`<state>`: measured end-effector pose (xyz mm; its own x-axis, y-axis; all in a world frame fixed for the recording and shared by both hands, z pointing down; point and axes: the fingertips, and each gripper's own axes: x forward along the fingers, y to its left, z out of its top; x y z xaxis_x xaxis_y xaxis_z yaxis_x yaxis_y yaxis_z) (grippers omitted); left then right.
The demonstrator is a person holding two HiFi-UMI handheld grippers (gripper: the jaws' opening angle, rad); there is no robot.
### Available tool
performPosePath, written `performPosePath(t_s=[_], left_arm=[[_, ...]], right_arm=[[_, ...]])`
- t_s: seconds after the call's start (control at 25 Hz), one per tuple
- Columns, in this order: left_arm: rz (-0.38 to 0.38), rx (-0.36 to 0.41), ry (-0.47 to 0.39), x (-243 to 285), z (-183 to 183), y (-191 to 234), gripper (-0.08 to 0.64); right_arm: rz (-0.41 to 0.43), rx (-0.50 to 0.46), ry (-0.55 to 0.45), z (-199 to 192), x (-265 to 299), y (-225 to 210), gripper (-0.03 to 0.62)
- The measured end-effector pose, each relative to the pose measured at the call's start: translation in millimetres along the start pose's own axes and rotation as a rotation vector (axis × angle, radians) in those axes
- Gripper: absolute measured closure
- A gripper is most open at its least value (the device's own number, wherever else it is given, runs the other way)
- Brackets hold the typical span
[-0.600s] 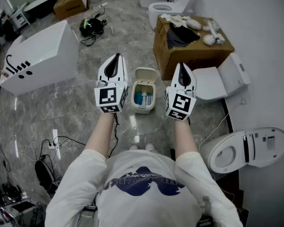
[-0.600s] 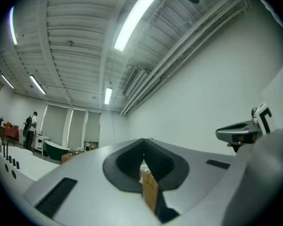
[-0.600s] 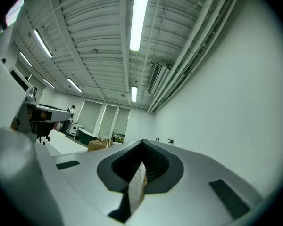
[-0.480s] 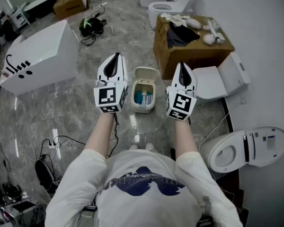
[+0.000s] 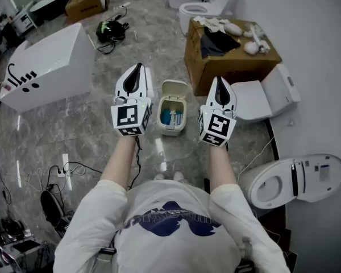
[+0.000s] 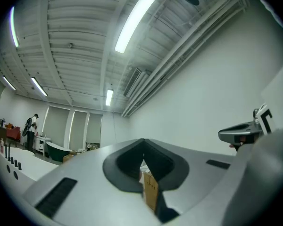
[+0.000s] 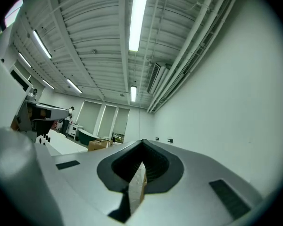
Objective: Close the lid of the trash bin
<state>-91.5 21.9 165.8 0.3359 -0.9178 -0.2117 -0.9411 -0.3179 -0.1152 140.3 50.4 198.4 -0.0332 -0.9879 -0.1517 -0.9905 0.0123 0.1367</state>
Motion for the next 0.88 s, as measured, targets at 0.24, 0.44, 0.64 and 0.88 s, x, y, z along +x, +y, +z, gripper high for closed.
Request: performPosePath(t_s=[0.24,0.44,0.64,0.88], left_arm=[[0.004,0.0,0.02,-10.2,-4.0,6.9,0.561],[0.013,-0.022,0.04,-21.0,-6.5,20.2,0.518],[0.033,-0.066,0.075,-31.5,-13.3,34.4,0.399],[0.078,-0.069,0.102,-39.9,-19.1,47.3,0.379]], right_arm=[[-0.004,0.116,-0.015,-3.1,-8.8,-14.6,0.583],[0.05,0.158,0.028,-12.9,-15.0,-27.8,0.35],[0.011,0.179,0.042,-18.2,-25.0,-57.3,0.258],[-0.025,0.208,0.05,-26.0,-31.2,-91.6,0.218]])
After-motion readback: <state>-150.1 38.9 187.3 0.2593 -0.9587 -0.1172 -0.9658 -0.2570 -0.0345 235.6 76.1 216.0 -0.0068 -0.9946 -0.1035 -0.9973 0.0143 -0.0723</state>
